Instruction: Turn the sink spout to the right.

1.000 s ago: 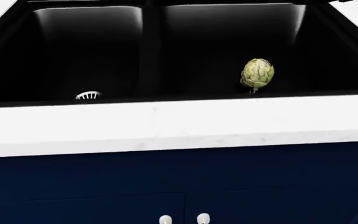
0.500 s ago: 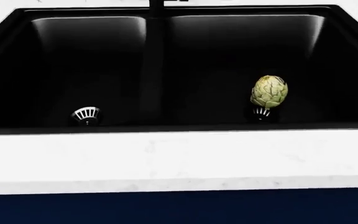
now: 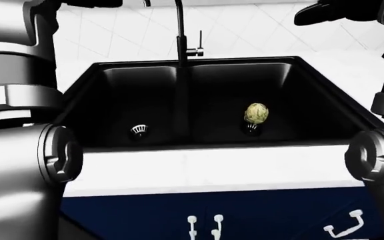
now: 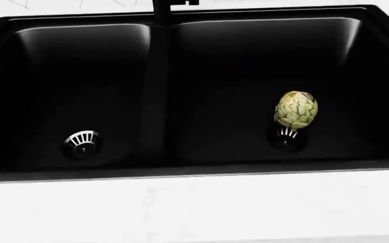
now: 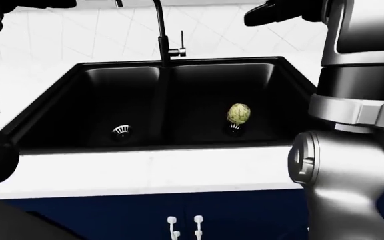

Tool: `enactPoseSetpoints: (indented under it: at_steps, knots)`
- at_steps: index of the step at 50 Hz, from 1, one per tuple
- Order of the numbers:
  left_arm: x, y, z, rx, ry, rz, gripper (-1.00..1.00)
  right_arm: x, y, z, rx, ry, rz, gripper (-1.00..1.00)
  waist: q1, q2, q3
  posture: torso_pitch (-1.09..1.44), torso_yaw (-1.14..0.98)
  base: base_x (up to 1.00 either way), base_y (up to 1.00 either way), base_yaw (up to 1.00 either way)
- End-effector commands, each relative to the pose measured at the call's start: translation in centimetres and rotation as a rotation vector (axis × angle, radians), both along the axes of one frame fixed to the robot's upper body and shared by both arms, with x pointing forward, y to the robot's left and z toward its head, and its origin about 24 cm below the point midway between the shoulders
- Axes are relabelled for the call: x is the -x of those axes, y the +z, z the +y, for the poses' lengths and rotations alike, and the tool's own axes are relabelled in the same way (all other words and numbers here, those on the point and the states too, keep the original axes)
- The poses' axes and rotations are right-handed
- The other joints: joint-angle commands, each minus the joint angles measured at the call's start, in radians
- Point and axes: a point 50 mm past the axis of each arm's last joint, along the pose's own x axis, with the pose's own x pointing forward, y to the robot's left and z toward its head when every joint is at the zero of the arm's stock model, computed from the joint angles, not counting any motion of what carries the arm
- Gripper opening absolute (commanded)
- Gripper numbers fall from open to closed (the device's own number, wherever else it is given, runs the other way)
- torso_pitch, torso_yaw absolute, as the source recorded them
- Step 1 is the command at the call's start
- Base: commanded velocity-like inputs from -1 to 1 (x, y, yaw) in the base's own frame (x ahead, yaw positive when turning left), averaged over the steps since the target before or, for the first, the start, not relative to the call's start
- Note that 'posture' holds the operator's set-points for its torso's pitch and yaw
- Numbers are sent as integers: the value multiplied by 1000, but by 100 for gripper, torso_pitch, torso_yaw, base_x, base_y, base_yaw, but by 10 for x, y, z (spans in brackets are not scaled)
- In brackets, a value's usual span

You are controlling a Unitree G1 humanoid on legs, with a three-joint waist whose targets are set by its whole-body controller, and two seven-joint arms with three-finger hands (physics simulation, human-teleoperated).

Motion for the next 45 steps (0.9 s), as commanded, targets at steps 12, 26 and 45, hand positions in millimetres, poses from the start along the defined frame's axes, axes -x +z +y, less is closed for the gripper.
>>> enactPoseSetpoints:
  at_steps: [12,26,45]
  knots:
    - [11,30,-2,-36,32,-140,100,14,27,-3,20,-11,-90,100,26,-152,-43,0,0,35,0,0]
    - [14,35,12,14,96,-161,100,17,28,-2,26,5,-112,100,-11,-69,-32,0,0,16,0,0]
    - [18,37,25,53,95,-157,100,18,32,-3,29,0,-109,100,0,-68,-16,-3,0,0,0,0]
